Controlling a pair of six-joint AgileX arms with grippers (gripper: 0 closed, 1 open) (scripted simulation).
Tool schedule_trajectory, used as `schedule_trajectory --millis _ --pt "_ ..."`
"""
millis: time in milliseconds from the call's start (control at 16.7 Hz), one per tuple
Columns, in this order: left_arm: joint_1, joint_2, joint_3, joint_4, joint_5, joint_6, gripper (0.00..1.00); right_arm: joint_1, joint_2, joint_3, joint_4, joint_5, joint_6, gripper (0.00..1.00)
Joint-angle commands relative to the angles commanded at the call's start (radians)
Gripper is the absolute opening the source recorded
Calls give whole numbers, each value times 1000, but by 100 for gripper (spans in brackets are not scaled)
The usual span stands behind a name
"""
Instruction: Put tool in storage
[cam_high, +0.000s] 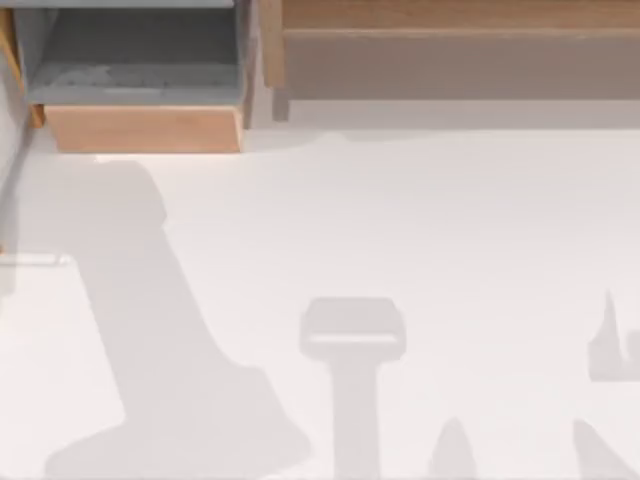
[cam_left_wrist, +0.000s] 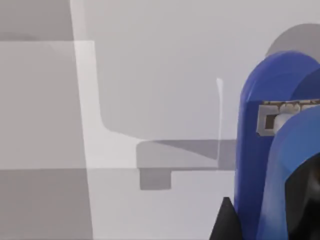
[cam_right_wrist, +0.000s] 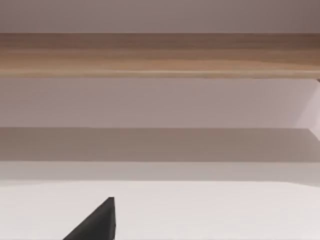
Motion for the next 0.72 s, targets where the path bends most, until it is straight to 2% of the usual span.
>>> schedule_trajectory --millis 420,720 --pt "3 -8 -33 26 1 -1 0 0 0 0 0 0 0 100" --pt "3 -8 -33 26 1 -1 38 0 0 0 0 0 0 100"
